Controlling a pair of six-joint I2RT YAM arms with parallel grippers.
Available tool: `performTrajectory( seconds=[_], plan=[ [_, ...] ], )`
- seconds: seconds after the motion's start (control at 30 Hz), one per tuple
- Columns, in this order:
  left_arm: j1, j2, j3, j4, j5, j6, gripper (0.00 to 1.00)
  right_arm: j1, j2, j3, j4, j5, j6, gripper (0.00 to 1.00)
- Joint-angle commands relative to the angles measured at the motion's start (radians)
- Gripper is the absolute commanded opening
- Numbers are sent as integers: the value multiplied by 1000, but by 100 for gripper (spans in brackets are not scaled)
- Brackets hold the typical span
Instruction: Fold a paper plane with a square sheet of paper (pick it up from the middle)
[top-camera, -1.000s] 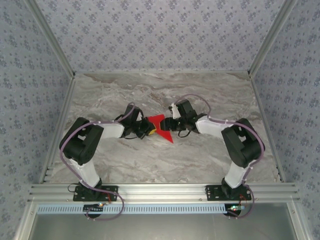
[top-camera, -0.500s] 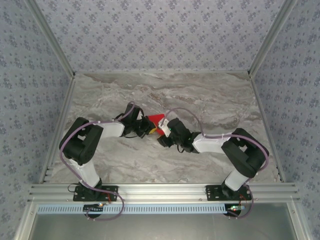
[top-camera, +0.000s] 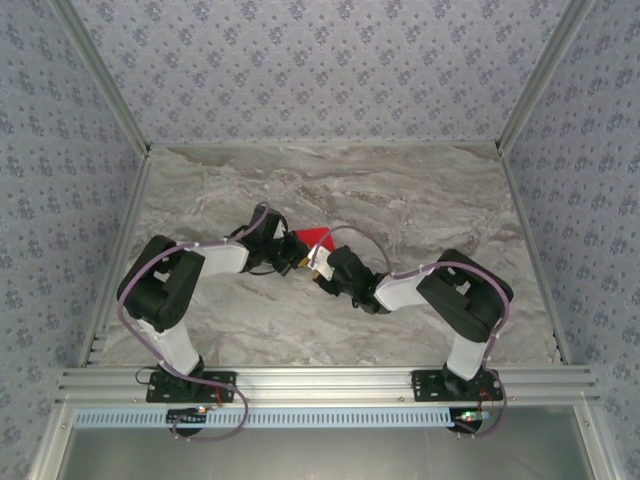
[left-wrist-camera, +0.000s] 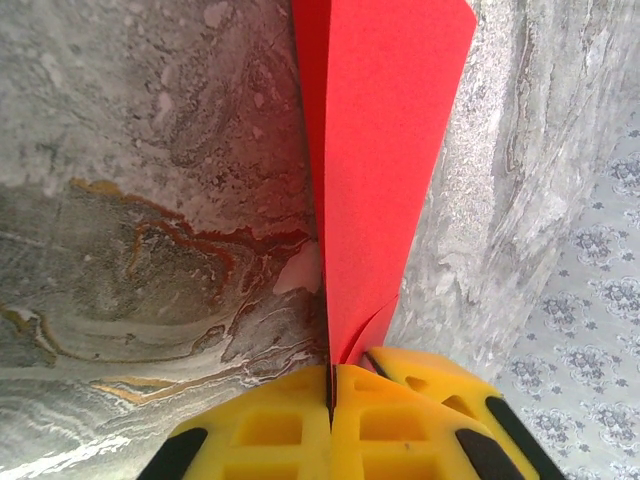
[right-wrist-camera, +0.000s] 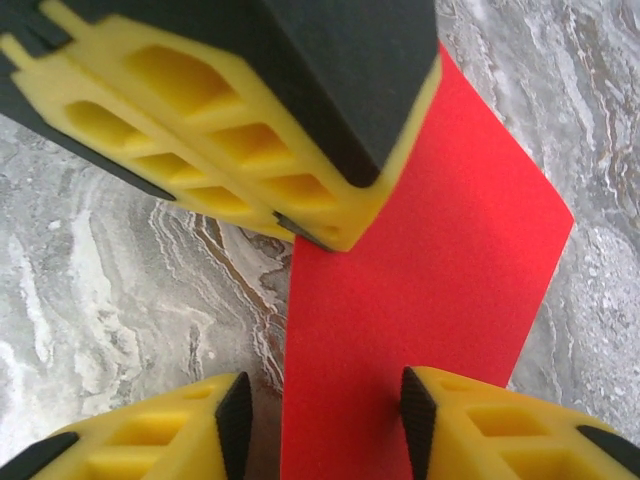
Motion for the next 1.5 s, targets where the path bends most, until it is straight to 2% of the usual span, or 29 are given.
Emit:
performTrajectory(
  seconds=[0.0, 0.13, 0.33, 0.47, 0.6, 0.87, 0.93, 1.17, 1.47],
  plan=[
    [-7, -33, 22, -19, -1, -15, 5, 15, 18, 5, 50, 24, -49, 44],
    [-8, -34, 20, -19, -3, -17, 5, 19, 29, 3, 57, 41, -53, 38],
    [-6, -45, 16, -24, -2, -14, 6, 19, 29, 7, 56, 53, -44, 18],
    [6, -70, 17, -50, -7, 2, 11, 16, 14, 3, 51, 45, -28, 8],
    [61, -119, -1, -81, -6, 26, 22, -4, -19, 2, 14, -27, 23, 0],
    [178, -288, -62, -162, -53, 93, 48, -104, -89, 18, -84, -333, 243, 0],
    [187, -320, -85, -153, -59, 104, 50, -123, -84, 28, -100, -396, 293, 0],
    [166, -350, -210, 45, -8, 84, 49, -177, -45, 54, -87, -576, 460, 0],
    [53, -269, -257, 241, -1, 74, 39, -245, 8, 56, 6, -751, 668, 0]
  ],
)
